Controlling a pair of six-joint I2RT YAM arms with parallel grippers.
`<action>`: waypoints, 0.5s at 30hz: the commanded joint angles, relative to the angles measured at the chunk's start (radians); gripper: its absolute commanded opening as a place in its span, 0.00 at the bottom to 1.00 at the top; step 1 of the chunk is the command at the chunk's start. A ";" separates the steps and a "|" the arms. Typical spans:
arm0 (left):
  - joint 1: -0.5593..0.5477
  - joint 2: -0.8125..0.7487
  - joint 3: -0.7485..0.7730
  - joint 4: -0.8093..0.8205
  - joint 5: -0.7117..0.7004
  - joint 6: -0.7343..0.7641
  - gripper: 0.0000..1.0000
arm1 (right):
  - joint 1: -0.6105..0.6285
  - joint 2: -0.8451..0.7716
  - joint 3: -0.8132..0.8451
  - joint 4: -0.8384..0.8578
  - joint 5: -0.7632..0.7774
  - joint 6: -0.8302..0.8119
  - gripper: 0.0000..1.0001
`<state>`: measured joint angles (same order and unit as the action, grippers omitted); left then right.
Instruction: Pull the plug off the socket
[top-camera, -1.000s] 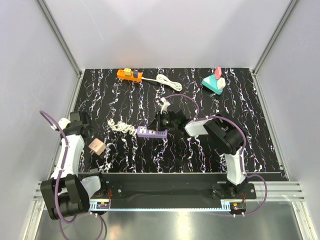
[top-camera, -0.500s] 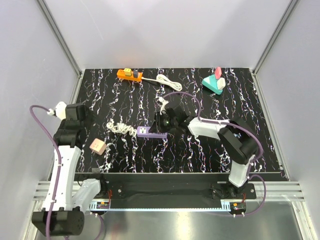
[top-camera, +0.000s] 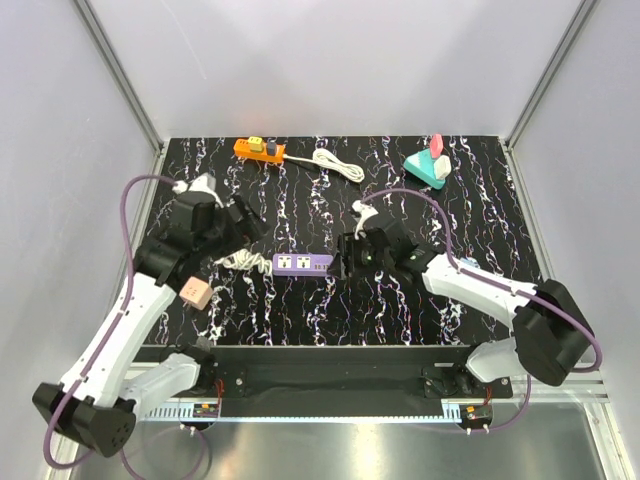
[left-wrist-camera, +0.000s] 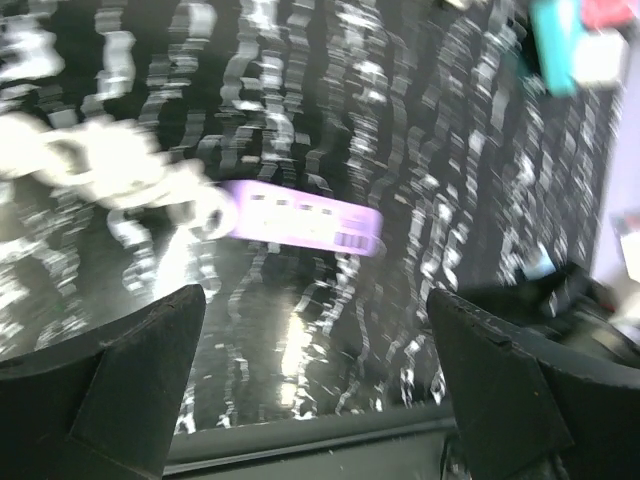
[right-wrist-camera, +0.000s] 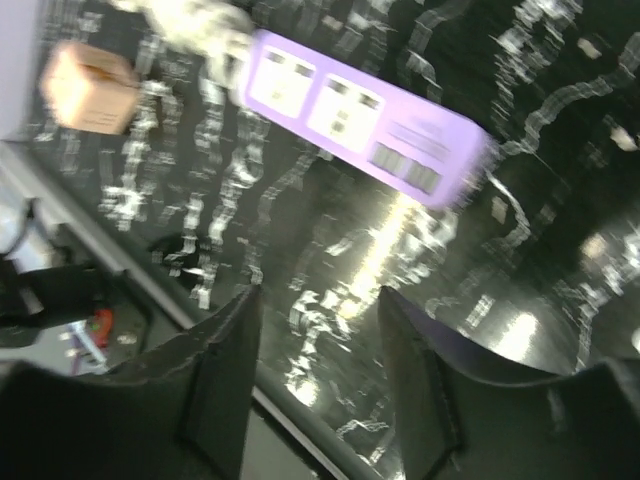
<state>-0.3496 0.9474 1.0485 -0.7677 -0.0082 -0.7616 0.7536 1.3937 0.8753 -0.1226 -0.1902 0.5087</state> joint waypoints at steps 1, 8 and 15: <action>-0.061 0.040 0.064 0.154 0.090 0.056 0.99 | -0.031 -0.054 -0.036 -0.071 0.118 -0.019 0.61; -0.072 0.175 0.041 0.473 0.139 0.056 0.99 | -0.129 -0.058 -0.004 -0.071 0.227 -0.062 0.95; -0.043 0.399 0.212 0.600 0.111 0.194 0.99 | -0.220 0.285 0.287 0.006 0.219 -0.006 1.00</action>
<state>-0.4137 1.3022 1.1625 -0.3260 0.0875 -0.6586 0.5568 1.5780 1.0378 -0.1902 -0.0021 0.4858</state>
